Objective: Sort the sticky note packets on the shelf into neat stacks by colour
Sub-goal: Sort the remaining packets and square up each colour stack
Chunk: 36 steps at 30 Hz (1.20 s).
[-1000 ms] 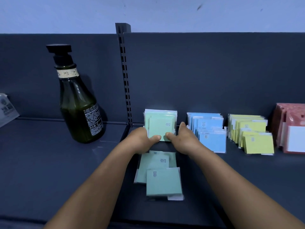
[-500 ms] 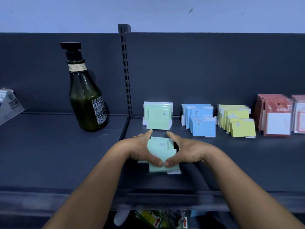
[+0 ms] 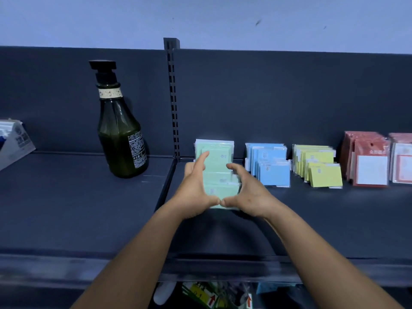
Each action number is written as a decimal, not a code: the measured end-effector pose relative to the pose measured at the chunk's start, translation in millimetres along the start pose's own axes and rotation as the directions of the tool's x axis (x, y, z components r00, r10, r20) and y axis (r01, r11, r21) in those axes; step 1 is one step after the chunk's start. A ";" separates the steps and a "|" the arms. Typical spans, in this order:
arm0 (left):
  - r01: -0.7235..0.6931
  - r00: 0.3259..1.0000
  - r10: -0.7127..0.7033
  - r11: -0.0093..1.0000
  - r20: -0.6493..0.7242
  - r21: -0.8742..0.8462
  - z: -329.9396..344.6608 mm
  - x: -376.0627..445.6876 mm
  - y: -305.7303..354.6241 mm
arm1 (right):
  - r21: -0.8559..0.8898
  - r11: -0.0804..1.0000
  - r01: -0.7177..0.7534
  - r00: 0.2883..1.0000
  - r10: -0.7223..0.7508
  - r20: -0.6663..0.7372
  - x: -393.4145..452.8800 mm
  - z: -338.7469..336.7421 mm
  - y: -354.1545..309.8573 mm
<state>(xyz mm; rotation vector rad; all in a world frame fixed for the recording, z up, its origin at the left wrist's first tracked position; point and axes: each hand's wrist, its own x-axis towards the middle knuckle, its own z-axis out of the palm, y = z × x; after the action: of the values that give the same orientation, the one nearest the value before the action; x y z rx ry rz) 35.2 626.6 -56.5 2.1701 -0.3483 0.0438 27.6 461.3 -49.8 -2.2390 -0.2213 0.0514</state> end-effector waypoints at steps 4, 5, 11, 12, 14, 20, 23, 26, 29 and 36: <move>0.023 0.992 -0.050 0.973 -0.114 -0.228 4.1 8.9 -4.2 | 0.139 0.989 0.042 0.990 -0.022 -0.137 13.4 4.2 2.8; 0.049 0.993 -0.077 0.964 -0.095 -0.262 5.5 9.4 -7.1 | 0.154 0.988 0.027 0.993 -0.009 -0.121 15.3 6.6 7.3; 0.089 0.994 -0.100 0.973 -0.043 -0.213 18.4 9.5 -20.1 | 0.253 0.967 -0.014 0.999 0.025 -0.041 19.7 12.7 19.3; 0.100 0.991 -0.117 0.973 -0.071 -0.206 19.3 11.7 -22.3 | 0.291 0.957 -0.010 0.998 0.030 -0.063 20.7 12.8 20.1; 0.112 0.982 -0.142 0.968 -0.125 -0.224 20.3 15.9 -25.5 | 0.385 0.923 0.010 0.991 0.042 -0.125 21.1 11.6 21.3; 0.108 0.982 -0.138 0.971 -0.129 -0.213 22.9 18.6 -27.2 | 0.400 0.909 0.118 0.946 0.019 -0.323 24.1 9.8 19.6; 0.108 0.983 -0.135 0.973 -0.126 -0.204 23.2 19.0 -28.6 | 0.399 0.904 0.152 0.922 0.016 -0.387 25.9 10.5 16.2; 0.107 0.985 -0.132 0.971 -0.108 -0.212 23.3 18.8 -28.8 | 0.515 0.835 0.195 0.906 0.048 -0.420 26.4 7.7 12.2; 0.108 0.987 -0.124 0.983 -0.099 -0.151 22.8 19.4 -29.3 | 0.556 0.798 0.233 0.871 0.083 -0.485 31.1 3.6 7.9; 0.109 0.989 -0.115 0.992 -0.095 -0.066 20.5 21.5 -33.1 | 0.544 0.773 0.327 0.747 0.141 -0.650 48.3 -7.0 5.4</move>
<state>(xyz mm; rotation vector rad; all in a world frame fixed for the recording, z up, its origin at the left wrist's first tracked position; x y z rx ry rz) 62.6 623.2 -91.4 2.1155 -0.1689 0.0757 76.6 461.2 -47.7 -1.4288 0.0739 -0.6469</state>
